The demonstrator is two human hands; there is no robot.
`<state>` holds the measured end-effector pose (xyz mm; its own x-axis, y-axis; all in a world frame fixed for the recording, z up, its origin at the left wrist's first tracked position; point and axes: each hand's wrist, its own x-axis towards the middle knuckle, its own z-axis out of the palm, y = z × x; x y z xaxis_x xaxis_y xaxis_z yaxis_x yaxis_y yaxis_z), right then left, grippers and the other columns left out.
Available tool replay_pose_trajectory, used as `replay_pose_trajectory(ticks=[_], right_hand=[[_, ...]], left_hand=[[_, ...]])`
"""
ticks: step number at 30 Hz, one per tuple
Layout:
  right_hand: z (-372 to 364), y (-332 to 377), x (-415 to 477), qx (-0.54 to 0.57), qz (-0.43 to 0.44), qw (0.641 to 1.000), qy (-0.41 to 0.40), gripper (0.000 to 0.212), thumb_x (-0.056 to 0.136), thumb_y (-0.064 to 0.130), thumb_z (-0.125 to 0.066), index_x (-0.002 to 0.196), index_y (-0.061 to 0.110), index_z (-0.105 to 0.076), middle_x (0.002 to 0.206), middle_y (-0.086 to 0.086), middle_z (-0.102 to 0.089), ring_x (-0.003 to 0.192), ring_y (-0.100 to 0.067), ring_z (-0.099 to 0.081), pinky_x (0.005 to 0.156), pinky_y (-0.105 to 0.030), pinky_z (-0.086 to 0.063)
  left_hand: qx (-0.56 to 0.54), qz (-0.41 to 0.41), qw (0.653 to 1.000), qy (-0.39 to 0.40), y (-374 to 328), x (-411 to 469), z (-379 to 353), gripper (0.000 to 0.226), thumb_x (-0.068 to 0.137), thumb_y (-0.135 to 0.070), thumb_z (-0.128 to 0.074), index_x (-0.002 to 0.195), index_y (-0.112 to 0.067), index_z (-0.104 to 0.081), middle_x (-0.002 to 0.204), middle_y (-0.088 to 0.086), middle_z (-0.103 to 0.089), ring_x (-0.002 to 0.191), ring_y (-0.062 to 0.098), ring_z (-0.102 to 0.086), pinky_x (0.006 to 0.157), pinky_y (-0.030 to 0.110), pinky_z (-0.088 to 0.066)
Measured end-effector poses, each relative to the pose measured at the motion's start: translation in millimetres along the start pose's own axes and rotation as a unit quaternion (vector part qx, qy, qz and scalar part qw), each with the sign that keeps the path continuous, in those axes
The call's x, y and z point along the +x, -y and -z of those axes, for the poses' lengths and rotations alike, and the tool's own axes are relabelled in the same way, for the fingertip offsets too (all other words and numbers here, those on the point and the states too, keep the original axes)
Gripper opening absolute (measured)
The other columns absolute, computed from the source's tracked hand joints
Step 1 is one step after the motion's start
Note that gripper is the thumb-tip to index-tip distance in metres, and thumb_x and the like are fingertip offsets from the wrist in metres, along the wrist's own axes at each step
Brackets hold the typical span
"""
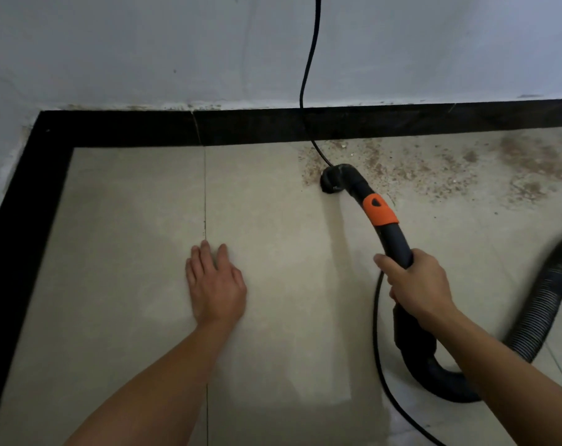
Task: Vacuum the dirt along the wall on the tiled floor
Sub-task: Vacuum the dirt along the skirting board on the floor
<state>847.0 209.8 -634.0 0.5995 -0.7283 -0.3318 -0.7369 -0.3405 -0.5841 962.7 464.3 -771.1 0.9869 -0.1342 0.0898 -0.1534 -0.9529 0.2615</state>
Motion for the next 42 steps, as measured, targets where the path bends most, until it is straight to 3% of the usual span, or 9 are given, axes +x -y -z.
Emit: replay_pose_trajectory(ticks=[7, 13, 19, 26, 31, 34, 42], right_hand=[[-13.4, 18.5, 3.5, -0.012, 0.029, 0.999, 0.042, 0.027, 0.084, 0.040, -0.069, 0.086, 0.015, -0.059, 0.071, -0.011, -0.068, 0.059, -0.029, -0.067, 0.063, -0.045, -0.057], [-18.8, 29.8, 28.3, -0.035, 0.019, 0.999, 0.002, 0.032, 0.081, 0.049, -0.066, 0.085, 0.019, -0.057, 0.077, -0.008, -0.069, 0.067, -0.030, -0.068, 0.070, -0.048, -0.059], [-22.5, 59.7, 63.2, 0.028, -0.002, 1.000, -0.005, 0.034, 0.084, 0.042, -0.069, 0.096, 0.011, -0.062, 0.074, -0.011, -0.069, 0.061, -0.028, -0.068, 0.071, -0.049, -0.060], [-36.5, 70.2, 70.6, 0.049, 0.022, 0.998, 0.019, 0.029, 0.084, 0.039, -0.069, 0.092, 0.013, -0.060, 0.073, -0.011, -0.067, 0.056, -0.024, -0.064, 0.070, -0.049, -0.059], [-32.4, 65.9, 64.0, 0.047, 0.044, 0.995, 0.082, 0.026, 0.085, 0.034, -0.071, 0.090, 0.010, -0.061, 0.066, -0.009, -0.060, 0.052, -0.024, -0.058, 0.059, -0.040, -0.053], [-13.1, 60.7, 65.6, 0.065, 0.020, 0.994, 0.080, 0.028, 0.086, 0.030, -0.072, 0.095, 0.006, -0.061, 0.066, -0.010, -0.059, 0.051, -0.025, -0.055, 0.057, -0.037, -0.049], [10.9, 20.1, 4.0, -0.065, 0.051, 0.987, 0.137, 0.015, 0.080, 0.027, -0.071, 0.086, 0.016, -0.061, 0.064, -0.008, -0.066, 0.048, -0.022, -0.063, 0.050, -0.033, -0.051]], left_hand=[[0.002, 0.001, 1.000, -0.005, -0.2, -1.3, 0.4, 0.052, 0.088, -0.026, -0.032, 0.128, -0.005, -0.057, 0.139, 0.027, -0.046, 0.131, 0.044, -0.038, 0.111, 0.052, -0.029], [-0.002, 0.001, 1.000, -0.006, -1.1, -0.7, 0.5, 0.054, 0.088, -0.027, -0.030, 0.128, -0.004, -0.058, 0.138, 0.028, -0.047, 0.131, 0.044, -0.039, 0.110, 0.053, -0.031], [0.001, -0.001, 1.000, -0.007, -2.0, 0.1, 1.0, 0.053, 0.089, -0.026, -0.030, 0.128, -0.005, -0.058, 0.138, 0.027, -0.047, 0.131, 0.044, -0.039, 0.110, 0.052, -0.031], [0.008, -0.001, 1.000, -0.005, -1.5, 0.0, 0.6, 0.052, 0.089, -0.026, -0.031, 0.128, -0.005, -0.058, 0.138, 0.027, -0.048, 0.131, 0.043, -0.040, 0.110, 0.052, -0.031], [0.011, 0.002, 1.000, 0.011, -1.3, 0.1, 2.2, 0.053, 0.088, -0.026, -0.031, 0.128, -0.005, -0.058, 0.138, 0.027, -0.048, 0.131, 0.043, -0.040, 0.111, 0.052, -0.031], [0.008, 0.004, 1.000, 0.019, -1.9, 0.5, 3.9, 0.054, 0.088, -0.027, -0.029, 0.128, -0.005, -0.058, 0.138, 0.027, -0.048, 0.131, 0.044, -0.040, 0.110, 0.053, -0.032], [-0.004, -0.004, 1.000, 0.011, 2.9, -2.0, 3.8, 0.053, 0.089, -0.026, -0.030, 0.127, -0.002, -0.058, 0.136, 0.029, -0.047, 0.129, 0.046, -0.040, 0.109, 0.055, -0.031]])
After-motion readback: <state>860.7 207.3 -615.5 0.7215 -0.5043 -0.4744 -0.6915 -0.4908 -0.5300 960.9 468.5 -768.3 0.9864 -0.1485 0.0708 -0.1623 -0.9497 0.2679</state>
